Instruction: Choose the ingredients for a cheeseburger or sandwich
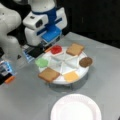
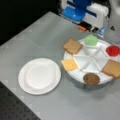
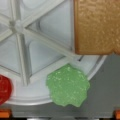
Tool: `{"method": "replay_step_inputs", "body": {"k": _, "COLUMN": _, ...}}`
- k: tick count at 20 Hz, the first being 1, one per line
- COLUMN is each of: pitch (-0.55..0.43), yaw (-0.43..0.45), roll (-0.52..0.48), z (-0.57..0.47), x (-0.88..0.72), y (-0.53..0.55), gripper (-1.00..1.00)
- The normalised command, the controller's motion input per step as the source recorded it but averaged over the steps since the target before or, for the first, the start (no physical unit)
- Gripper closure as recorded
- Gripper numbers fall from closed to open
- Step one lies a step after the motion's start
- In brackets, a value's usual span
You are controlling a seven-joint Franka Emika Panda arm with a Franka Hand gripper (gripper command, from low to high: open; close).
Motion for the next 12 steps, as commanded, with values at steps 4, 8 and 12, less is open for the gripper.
{"method": "replay_step_inputs", "body": {"k": 4, "pitch": 0.059, "yaw": 0.170, "roll": 0.144, "z": 0.00, "x": 0.01, "y": 0.00, "gripper": -1.00}}
{"method": "replay_step_inputs", "body": {"k": 8, "pitch": 0.118, "yaw": 0.127, "roll": 0.171, "z": 0.03, "x": 0.05, "y": -0.01, "gripper": -1.00}}
{"method": "replay_step_inputs", "body": {"k": 12, "pitch": 0.164, "yaw": 0.097, "roll": 0.171, "z": 0.06, "x": 0.12, "y": -0.07, "gripper": -1.00}}
